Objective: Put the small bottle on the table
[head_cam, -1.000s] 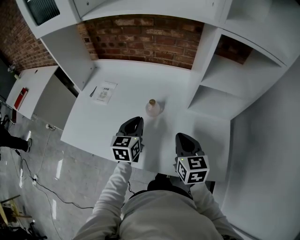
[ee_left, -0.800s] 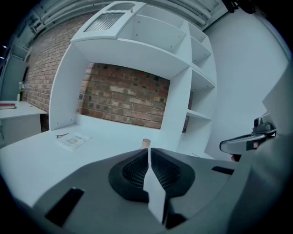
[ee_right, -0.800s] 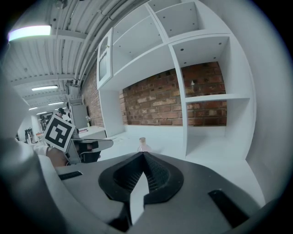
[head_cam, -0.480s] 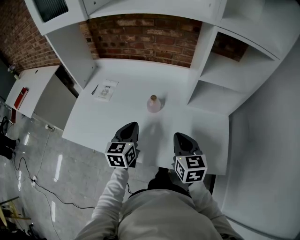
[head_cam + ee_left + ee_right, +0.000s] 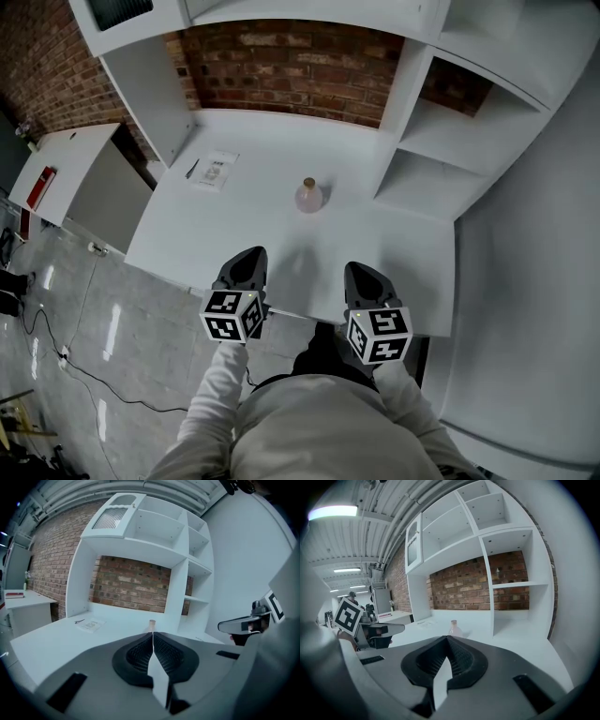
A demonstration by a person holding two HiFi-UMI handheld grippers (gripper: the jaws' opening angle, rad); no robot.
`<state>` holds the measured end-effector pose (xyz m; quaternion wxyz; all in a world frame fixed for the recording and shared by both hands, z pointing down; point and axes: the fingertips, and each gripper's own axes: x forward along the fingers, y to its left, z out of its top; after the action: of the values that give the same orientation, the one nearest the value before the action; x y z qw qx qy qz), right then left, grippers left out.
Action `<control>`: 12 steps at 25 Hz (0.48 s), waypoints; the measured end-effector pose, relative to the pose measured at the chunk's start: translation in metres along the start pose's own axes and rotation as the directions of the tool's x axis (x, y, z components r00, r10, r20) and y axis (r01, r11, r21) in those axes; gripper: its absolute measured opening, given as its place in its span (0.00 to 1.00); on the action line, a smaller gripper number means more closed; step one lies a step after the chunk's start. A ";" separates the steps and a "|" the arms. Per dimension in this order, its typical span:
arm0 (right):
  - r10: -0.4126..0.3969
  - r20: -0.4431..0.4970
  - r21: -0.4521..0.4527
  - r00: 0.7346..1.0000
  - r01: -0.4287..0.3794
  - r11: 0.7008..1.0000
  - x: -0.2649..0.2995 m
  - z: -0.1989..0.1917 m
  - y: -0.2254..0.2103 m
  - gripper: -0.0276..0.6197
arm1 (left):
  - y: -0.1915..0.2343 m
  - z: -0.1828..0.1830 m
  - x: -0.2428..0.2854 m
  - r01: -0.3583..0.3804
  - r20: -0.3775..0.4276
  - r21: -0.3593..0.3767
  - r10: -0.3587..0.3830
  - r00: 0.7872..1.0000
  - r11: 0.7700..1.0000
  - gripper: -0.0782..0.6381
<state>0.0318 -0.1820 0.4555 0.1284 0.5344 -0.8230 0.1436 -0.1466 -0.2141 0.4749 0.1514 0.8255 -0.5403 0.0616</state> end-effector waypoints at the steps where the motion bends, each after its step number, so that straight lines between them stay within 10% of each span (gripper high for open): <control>1: 0.001 0.003 -0.002 1.000 -0.001 1.000 -0.002 -0.001 0.002 0.09 | 0.001 -0.001 -0.004 -0.003 0.000 0.000 0.003 1.000 1.000 0.14; 12: -0.024 -0.003 -0.012 1.000 0.024 1.000 -0.014 -0.014 0.010 0.09 | 0.007 -0.007 -0.033 -0.018 0.002 -0.019 0.018 1.000 1.000 0.14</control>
<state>0.0292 -0.1610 0.4623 0.1348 0.5431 -0.8173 0.1379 -0.1656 -0.1854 0.4742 0.1583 0.8191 -0.5485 0.0568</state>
